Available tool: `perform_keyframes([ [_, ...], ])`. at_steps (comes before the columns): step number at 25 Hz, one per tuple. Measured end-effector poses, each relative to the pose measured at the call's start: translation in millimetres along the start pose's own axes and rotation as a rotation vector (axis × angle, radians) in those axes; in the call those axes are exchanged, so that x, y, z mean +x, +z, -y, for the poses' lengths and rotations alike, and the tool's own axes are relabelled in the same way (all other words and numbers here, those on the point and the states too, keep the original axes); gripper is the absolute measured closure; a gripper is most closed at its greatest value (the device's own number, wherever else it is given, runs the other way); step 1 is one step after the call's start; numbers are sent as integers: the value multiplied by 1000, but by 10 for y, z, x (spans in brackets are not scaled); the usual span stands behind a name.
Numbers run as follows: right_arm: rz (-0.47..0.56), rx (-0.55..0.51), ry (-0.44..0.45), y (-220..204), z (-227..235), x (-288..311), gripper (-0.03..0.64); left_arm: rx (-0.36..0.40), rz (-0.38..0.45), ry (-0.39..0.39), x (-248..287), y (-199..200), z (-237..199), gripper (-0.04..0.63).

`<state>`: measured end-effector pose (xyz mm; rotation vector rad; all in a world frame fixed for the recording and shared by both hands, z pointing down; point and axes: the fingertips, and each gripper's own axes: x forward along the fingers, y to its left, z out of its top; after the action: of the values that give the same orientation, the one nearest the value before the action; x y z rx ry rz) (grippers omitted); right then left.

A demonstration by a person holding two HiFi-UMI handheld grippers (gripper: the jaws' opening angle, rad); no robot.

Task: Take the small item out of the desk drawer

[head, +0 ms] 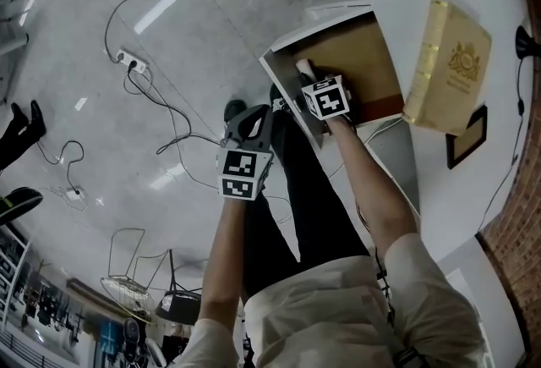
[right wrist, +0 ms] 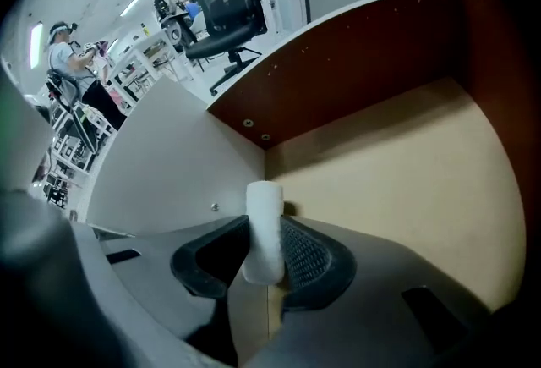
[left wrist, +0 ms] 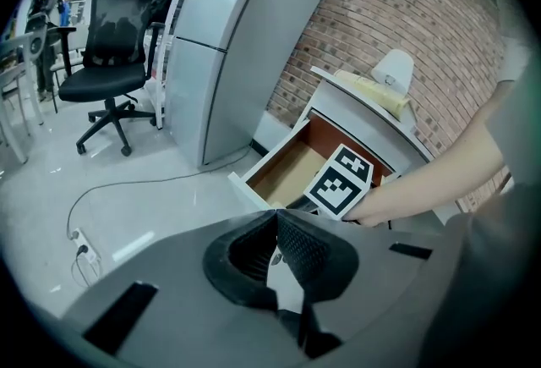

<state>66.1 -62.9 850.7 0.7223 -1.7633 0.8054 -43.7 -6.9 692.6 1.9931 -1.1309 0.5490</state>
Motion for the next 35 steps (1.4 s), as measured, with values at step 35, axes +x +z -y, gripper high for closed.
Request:
perform_keyframes([
  [35,307,435,-206,-293,-205,-1655,476,236,-20,-200,-597,420,558,579],
])
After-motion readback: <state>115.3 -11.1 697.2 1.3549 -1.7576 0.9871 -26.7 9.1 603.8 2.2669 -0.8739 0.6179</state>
